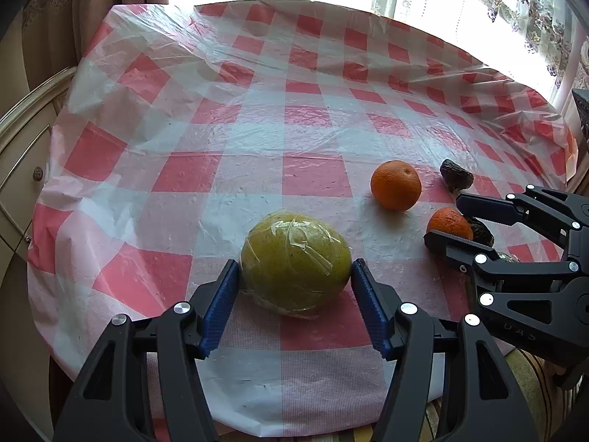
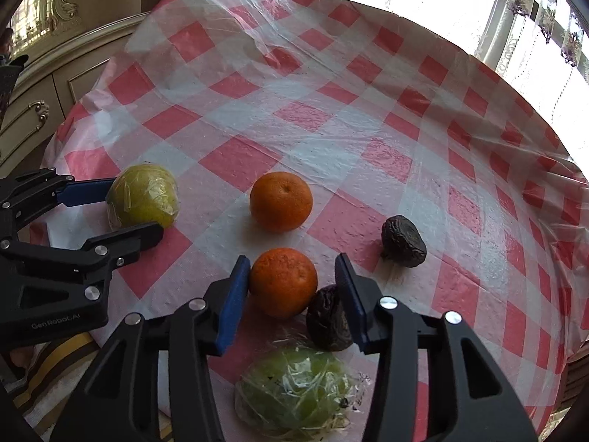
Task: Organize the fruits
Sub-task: 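Grasp the wrapped yellow-green fruit with the left tool while the right tool grasps an orange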
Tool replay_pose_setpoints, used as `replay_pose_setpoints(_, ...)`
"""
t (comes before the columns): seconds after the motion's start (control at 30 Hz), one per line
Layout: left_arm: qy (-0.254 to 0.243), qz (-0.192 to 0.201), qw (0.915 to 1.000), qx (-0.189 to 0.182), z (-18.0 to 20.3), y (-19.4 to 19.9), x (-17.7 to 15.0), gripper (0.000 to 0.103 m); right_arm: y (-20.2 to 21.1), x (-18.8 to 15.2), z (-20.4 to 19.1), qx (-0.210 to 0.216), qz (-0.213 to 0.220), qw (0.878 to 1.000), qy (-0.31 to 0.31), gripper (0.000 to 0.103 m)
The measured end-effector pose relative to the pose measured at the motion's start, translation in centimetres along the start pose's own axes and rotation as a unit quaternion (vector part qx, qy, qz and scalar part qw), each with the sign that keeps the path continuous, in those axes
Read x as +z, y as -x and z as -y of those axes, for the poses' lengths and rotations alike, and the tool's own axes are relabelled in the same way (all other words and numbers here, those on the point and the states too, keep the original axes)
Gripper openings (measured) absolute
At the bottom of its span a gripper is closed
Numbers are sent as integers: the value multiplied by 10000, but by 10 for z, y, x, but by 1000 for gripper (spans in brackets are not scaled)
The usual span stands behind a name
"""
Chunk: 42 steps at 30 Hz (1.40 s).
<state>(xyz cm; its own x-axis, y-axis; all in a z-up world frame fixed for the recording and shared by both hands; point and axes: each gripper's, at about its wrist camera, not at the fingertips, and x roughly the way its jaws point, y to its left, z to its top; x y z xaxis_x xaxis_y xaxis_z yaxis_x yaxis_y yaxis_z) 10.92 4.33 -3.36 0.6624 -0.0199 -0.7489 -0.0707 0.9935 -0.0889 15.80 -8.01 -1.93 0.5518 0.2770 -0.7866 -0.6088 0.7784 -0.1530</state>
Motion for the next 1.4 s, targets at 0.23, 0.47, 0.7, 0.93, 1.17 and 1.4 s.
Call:
replay_pose_setpoints(0.23, 4, -10, 10000, -27, 1, 1, -1, 61, 4, -5, 6, 216, 14, 9995, -227, 37)
replay_pose_setpoints(0.47, 6, -30, 10000, -56, 1, -1, -1, 61, 8, -11, 8, 241, -27, 9994, -255, 47)
replay_pose_setpoints(0.7, -4, -33, 10000, -70, 2, -1, -1, 61, 6, -12, 8, 354, -72, 9990, -270, 37)
replay_pose_setpoints(0.93, 4, 60, 9999, -84, 0, 3, -1, 61, 19, -13, 13, 398, 250, 9981, -406, 35)
replay_pose_setpoints(1.17, -51, 194, 9998, -80, 6, 11, 1, 60, 37, -22, 29, 308, 601, 9943, -820, 35)
replay_pose_setpoints(1.4, -235, 408, 9989, 44, 17, 26, 7, 60, 55, -39, 51, 266, 809, 9874, -1333, 35)
